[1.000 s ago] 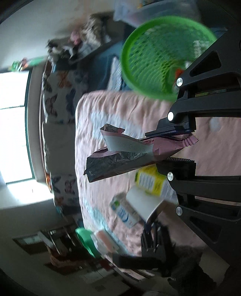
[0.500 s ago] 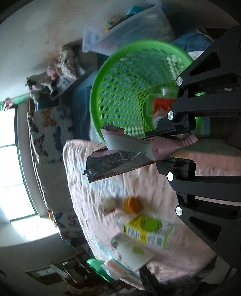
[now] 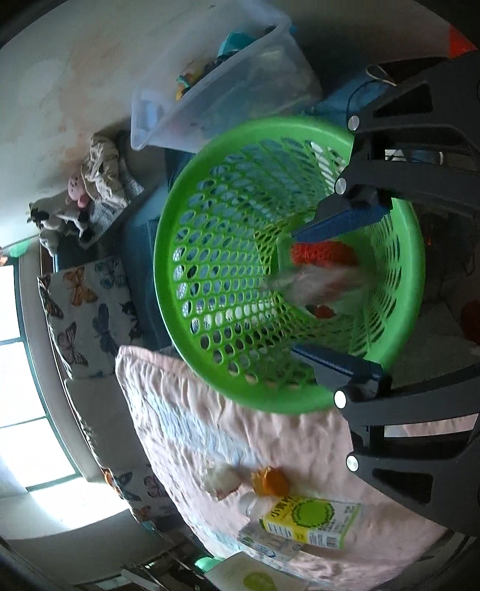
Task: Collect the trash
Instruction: 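Drop the pink wrapper into the basket with the right gripper while the left drops the paper cup in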
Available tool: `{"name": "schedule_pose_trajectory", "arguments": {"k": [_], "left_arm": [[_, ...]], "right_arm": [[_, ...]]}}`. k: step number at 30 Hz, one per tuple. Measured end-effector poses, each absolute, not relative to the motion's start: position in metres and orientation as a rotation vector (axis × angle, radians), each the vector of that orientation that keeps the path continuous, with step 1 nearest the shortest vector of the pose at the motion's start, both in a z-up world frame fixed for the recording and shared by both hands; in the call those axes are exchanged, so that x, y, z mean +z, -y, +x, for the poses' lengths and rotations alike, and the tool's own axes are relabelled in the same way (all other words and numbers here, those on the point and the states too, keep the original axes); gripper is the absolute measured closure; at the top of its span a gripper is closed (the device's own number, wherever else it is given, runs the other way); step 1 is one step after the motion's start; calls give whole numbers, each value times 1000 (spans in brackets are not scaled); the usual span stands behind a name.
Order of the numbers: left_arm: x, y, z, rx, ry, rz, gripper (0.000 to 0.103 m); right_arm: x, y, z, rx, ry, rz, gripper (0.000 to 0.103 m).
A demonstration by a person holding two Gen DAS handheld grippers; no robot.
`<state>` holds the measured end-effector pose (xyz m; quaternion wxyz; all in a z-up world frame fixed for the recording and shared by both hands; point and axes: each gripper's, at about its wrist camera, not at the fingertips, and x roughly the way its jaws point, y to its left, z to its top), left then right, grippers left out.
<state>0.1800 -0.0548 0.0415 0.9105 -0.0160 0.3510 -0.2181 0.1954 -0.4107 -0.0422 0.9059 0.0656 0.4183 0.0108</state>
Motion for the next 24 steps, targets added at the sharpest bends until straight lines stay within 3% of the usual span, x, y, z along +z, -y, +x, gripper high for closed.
{"name": "schedule_pose_trajectory", "arguments": {"k": [24], "left_arm": [[10, 241, 237, -650, -848, 136, 99]], "right_arm": [[-30, 446, 135, -2, -798, 171, 36]]}}
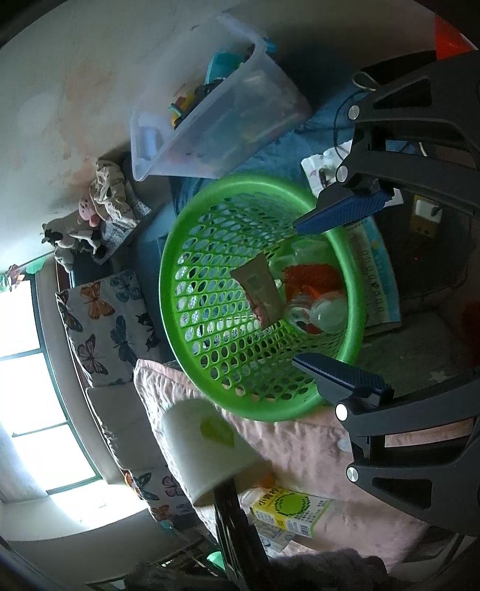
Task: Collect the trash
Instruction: 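Drop the pink wrapper into the basket with the right gripper while the left drops the paper cup in, then move both tools back toward the bed items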
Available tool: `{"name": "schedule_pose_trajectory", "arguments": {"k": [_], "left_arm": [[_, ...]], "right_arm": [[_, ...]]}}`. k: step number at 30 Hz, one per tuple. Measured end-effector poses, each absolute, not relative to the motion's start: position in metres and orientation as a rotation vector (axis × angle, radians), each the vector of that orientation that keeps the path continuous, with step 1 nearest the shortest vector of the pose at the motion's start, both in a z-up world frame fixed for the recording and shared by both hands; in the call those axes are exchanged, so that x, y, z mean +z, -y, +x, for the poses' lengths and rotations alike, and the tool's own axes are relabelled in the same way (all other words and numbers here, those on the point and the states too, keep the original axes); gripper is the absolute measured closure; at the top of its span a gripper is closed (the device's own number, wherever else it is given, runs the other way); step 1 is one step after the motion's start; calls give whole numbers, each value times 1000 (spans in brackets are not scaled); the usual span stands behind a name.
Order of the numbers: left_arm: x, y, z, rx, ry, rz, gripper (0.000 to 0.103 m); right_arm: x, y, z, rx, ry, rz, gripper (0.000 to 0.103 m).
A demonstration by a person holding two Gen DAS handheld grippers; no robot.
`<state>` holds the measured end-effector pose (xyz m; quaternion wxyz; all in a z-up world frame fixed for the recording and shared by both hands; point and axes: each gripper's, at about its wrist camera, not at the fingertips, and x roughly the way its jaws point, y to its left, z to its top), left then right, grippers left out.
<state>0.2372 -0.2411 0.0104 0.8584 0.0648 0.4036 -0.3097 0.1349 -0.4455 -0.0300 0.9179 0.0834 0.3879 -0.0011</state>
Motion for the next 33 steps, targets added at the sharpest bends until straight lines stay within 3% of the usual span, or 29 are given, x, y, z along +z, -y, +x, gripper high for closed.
{"name": "schedule_pose_trajectory", "arguments": {"k": [12, 17, 18, 19, 20, 27, 33], "left_arm": [[-27, 291, 254, -665, -952, 181, 99], [-34, 295, 253, -669, -956, 180, 86], [-34, 294, 252, -674, -958, 174, 77], [-34, 293, 251, -671, -960, 169, 58], [-31, 290, 248, -657, -945, 166, 53], [-12, 262, 226, -628, -878, 164, 52], [1, 216, 208, -537, -839, 107, 44]], "right_arm": [[-45, 462, 124, -23, -815, 215, 36], [-47, 463, 123, -24, -818, 227, 36], [-47, 463, 123, -23, -818, 228, 36], [-47, 463, 123, -22, -818, 227, 36], [-46, 462, 122, -22, -817, 227, 36], [-38, 449, 118, 7, -800, 220, 35], [-27, 433, 115, 40, -774, 201, 33]]}}
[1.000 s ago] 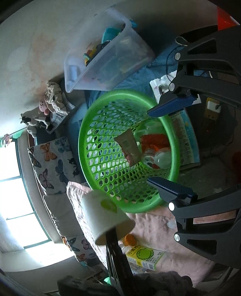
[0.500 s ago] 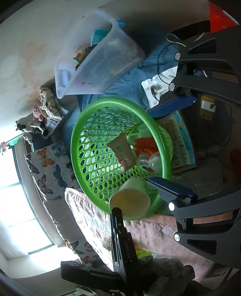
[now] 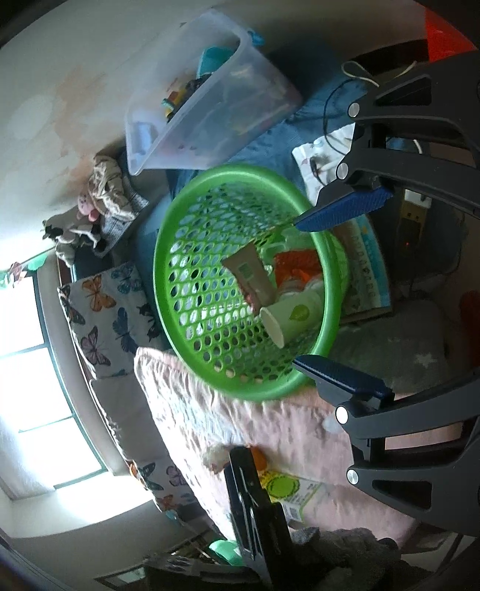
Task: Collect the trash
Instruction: 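Move both tools back toward the bed items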
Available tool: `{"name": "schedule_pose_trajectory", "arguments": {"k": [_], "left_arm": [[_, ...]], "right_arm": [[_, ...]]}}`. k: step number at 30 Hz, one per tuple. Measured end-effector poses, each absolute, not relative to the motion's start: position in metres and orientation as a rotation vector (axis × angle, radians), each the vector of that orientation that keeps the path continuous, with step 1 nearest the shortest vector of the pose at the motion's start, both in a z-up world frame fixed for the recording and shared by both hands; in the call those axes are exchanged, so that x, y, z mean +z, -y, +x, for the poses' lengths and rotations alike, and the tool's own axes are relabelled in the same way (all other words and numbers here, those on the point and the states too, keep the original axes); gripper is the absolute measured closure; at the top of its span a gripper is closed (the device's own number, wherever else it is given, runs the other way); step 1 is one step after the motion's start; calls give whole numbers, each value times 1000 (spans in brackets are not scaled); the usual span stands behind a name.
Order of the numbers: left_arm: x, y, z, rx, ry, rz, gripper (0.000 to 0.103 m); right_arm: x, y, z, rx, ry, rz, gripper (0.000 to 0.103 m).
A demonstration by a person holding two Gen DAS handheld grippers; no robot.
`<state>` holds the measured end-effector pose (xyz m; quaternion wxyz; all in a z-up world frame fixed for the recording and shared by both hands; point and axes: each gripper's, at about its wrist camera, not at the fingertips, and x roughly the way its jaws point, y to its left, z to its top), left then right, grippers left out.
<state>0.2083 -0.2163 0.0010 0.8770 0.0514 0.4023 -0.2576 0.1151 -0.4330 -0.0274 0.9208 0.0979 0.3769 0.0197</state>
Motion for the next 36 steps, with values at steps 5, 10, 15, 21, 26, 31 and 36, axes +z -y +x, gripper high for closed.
{"name": "schedule_pose_trajectory", "arguments": {"k": [5, 10, 15, 21, 26, 31, 36], "left_arm": [[4, 176, 201, -420, -809, 66, 40], [-1, 137, 202, -285, -796, 23, 35], [-17, 111, 216, -212, -859, -22, 34], [-33, 104, 233, -183, -928, -27, 34], [-43, 108, 244, -176, -972, -16, 34], [-49, 111, 253, -200, -1007, -15, 43], [-48, 109, 253, -216, -1006, -16, 49]], "right_arm": [[-19, 421, 117, 68, -757, 197, 31], [-15, 410, 120, 98, -752, 183, 30], [-12, 396, 125, 121, -750, 170, 30], [-13, 383, 131, 142, -758, 156, 30], [-15, 374, 135, 160, -768, 144, 30], [-14, 367, 140, 172, -774, 128, 30], [-13, 359, 143, 189, -774, 118, 30]]}}
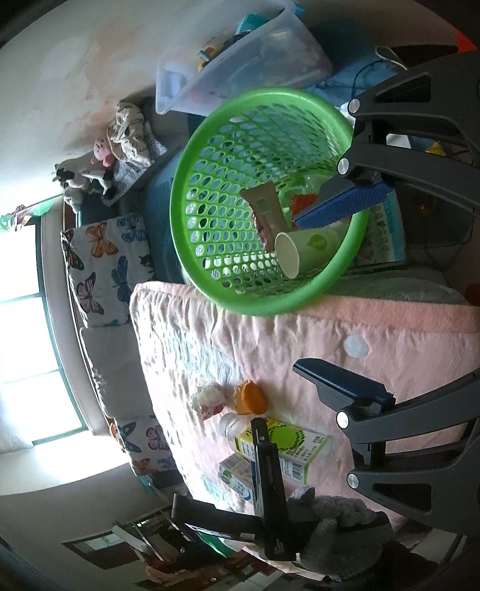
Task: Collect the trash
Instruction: 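Move both tools back toward the bed items, then grasp the clear yellow-labelled bottle with the left gripper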
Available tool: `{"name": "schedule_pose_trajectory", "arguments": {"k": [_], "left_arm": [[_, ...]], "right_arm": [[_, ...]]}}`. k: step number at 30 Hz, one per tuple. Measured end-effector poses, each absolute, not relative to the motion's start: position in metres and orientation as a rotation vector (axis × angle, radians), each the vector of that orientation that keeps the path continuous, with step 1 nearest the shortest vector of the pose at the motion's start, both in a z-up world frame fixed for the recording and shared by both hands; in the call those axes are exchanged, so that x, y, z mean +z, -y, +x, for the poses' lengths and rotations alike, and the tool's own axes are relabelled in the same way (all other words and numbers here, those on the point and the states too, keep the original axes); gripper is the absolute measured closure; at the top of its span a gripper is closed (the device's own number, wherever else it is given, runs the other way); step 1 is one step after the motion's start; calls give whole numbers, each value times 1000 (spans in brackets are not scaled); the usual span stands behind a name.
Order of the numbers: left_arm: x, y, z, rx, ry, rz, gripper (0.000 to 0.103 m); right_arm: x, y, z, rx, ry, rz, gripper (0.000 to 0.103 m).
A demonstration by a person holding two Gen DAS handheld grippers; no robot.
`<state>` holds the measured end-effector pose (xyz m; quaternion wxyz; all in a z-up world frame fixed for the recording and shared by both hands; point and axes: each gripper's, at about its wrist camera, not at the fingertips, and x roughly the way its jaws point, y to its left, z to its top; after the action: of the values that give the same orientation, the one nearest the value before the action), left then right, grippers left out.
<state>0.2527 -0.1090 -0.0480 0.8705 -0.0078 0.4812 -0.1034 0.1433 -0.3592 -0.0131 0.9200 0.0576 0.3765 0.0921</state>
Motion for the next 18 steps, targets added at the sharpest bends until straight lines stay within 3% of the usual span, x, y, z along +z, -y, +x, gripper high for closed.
{"name": "schedule_pose_trajectory", "arguments": {"k": [4, 14, 18], "left_arm": [[-43, 101, 246, -242, -999, -32, 56], [-19, 66, 208, -281, -926, -73, 57], [-10, 49, 195, -283, -907, -89, 57]], "right_arm": [[-12, 350, 146, 210, -772, 107, 30], [-21, 309, 169, 281, -793, 73, 31], [-26, 289, 184, 314, -804, 66, 37]]}}
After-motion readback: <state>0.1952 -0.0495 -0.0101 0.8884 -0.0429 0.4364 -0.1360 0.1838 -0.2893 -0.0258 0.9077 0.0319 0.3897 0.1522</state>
